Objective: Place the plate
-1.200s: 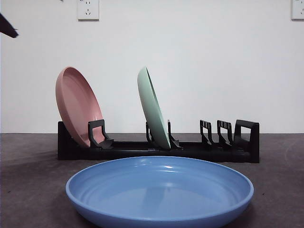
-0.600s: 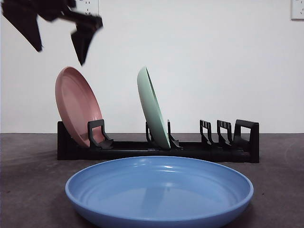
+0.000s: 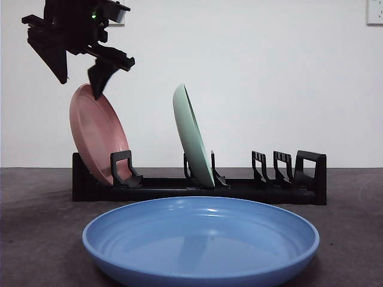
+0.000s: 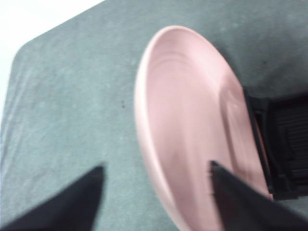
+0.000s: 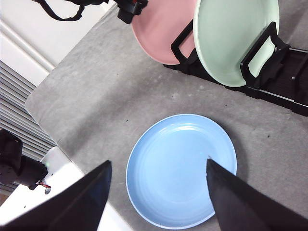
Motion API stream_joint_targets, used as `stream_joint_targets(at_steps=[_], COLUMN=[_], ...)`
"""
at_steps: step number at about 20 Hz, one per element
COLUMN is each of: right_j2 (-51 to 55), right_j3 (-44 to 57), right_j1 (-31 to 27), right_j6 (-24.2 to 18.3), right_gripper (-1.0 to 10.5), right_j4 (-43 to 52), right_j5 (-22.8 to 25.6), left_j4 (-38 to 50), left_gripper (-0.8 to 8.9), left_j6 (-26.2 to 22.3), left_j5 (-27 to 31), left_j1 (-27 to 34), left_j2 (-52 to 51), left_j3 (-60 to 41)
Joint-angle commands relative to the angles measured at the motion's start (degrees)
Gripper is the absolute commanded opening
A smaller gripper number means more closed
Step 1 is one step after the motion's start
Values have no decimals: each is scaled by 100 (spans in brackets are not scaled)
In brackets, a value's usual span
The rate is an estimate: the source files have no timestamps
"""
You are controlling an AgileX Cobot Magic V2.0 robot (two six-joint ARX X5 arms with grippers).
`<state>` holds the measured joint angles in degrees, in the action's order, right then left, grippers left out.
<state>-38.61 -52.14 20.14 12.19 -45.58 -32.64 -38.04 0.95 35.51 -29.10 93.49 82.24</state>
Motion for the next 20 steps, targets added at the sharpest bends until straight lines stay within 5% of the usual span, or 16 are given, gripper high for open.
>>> stream_joint_targets(at_steps=[1,7,20], right_j2=[-26,-26,-26], right_j3=[-50,-50,-50], right_j1=[9,9,9], right_j6=[-63,-63,-63], right_gripper=[312,312,312], right_j4=[57,50,48], right_j5=[-17,-39,-42], left_j4=[35,35,98], left_gripper=[199,25,12], left_j6=[-52,-175,-334], left_j5=[39,37,79], left_j1=[-9,0,9], left_j2=[118,129,59], left_j3=[157,157,437])
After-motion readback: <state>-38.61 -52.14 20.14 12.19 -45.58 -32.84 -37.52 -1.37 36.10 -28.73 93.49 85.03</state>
